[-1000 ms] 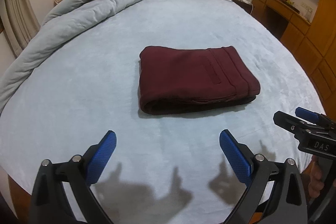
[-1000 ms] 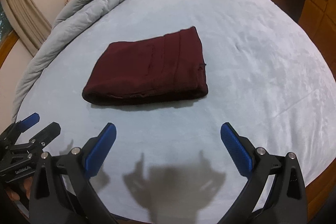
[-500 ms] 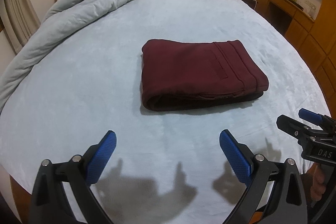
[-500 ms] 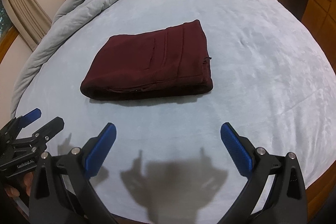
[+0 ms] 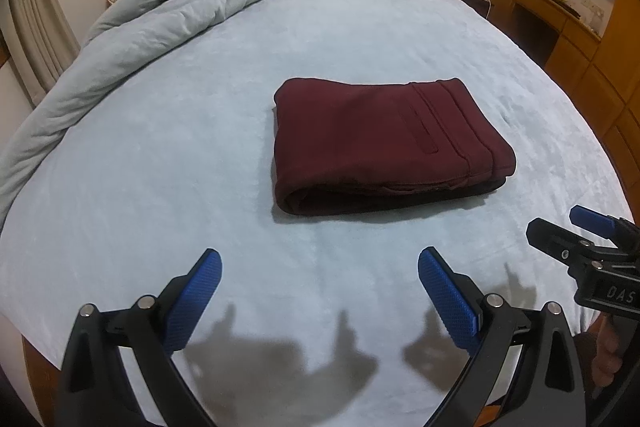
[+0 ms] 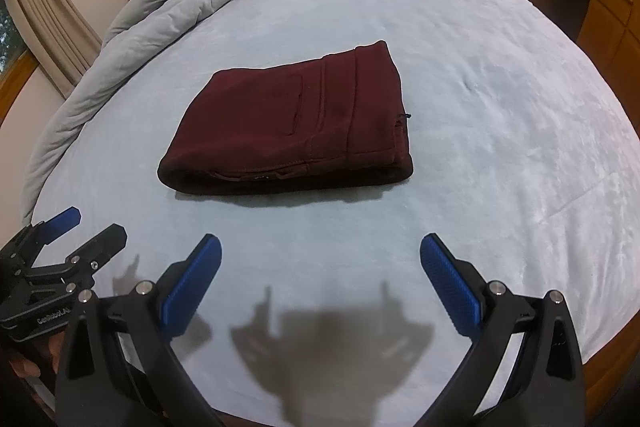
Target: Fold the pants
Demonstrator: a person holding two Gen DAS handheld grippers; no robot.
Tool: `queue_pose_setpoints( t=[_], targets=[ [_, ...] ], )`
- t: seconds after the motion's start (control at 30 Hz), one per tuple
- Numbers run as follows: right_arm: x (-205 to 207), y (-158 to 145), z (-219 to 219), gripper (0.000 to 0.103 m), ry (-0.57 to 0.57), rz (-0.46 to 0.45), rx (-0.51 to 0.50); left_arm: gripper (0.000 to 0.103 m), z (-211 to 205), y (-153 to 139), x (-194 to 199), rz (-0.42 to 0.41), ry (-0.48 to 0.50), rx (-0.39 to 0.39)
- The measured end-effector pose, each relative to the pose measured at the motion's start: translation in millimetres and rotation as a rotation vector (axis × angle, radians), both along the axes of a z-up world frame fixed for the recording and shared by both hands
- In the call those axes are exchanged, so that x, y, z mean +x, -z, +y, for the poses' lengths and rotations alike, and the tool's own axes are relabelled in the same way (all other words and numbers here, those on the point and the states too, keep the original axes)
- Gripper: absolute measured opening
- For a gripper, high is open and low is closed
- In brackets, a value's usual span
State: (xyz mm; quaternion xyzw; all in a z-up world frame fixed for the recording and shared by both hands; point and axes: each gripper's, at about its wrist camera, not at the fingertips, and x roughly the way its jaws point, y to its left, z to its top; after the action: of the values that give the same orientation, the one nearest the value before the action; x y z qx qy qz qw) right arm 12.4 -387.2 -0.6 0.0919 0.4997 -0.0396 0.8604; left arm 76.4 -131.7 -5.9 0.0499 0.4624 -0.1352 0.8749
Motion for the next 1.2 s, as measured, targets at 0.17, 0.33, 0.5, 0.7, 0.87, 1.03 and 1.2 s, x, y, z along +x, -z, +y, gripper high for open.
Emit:
queue_pose_setpoints(
  t=[0.17, 0.33, 0.5, 0.7, 0.87, 1.03, 1.2],
  targets=[
    [0.5, 0.5, 0.5, 0.099, -0.003, 0.0, -0.001, 0.099, 1.7, 2.0, 1.5, 0.005, -0.003, 0.004],
    [0.9, 0.3, 0.4, 0.099, -0.001, -0.004, -0.009, 0.099, 3.3, 2.7, 2.0, 0.005, -0.007, 0.007],
    [2.1, 1.5, -0.2, 0.099, 0.001, -0.002, -0.016, 0.099, 3.2, 3.7, 2.5, 0.005, -0.006, 0.012],
    [2.2, 1.9, -0.1, 0.099, 0.0, -0.002, -0.016, 0.099, 3.7, 4.8, 2.4, 0.004, -0.009, 0.011],
    [2.4, 2.8, -2.0, 0.099, -0.001, 0.003, -0.012, 0.099, 2.7, 3.9, 0.8, -0.01, -0.007, 0.022],
    [1.9, 2.5, -2.9, 0.099, -0.005, -0.001, -0.012, 0.099, 2.2, 3.6, 0.2, -0.002, -0.002, 0.016],
    [2.4, 3.0, -4.7, 0.099, -0.005, 0.0, -0.01, 0.099, 4.9, 2.0, 1.9, 0.003, -0.004, 0.006]
  ],
)
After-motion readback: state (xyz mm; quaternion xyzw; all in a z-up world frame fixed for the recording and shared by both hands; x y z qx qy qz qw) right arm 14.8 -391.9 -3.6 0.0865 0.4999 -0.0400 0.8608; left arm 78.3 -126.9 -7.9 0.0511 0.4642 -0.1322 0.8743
